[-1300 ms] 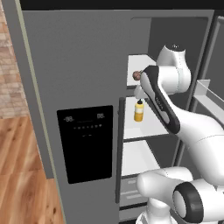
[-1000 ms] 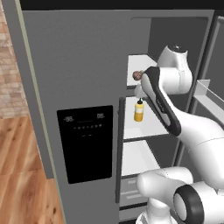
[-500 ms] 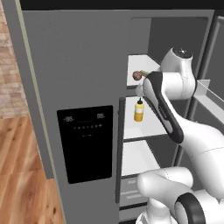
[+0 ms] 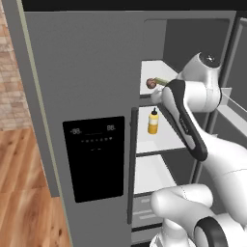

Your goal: Pick the egg and butter from the fridge and place them by the bowl for mixing.

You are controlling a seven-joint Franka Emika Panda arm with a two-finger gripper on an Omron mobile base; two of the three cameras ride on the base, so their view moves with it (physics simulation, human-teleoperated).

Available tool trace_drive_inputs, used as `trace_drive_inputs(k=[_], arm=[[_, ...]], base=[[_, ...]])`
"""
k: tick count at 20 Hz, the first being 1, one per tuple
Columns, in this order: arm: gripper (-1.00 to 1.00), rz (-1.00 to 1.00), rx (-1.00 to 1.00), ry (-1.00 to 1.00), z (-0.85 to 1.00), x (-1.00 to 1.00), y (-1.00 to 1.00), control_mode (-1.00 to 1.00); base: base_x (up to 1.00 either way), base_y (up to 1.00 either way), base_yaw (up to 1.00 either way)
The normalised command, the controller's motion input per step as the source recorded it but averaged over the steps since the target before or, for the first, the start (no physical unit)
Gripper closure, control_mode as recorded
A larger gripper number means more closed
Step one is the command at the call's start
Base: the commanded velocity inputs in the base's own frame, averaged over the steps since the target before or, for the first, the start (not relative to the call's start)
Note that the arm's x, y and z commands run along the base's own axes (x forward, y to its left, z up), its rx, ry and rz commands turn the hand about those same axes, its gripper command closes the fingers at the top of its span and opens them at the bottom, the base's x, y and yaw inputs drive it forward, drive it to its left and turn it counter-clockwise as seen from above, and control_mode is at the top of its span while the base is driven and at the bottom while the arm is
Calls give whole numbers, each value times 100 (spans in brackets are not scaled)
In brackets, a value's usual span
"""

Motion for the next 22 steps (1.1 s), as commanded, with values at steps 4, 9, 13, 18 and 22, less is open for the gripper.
trace_drive_inputs(k=[4,9,13,18,22], arm=[[-100,2,2,-11,21,5,-11,-100],[-100,0,0,0,24,28,-15,-100],[-100,0,0,0,16,50,-17,-100],[-100,0,0,4,16,61,-16,-100],[-100,0,0,8,23,53,-16,-100]], base=[[0,0,0],[0,0,0],[0,0,0],[0,0,0],[0,0,0]])
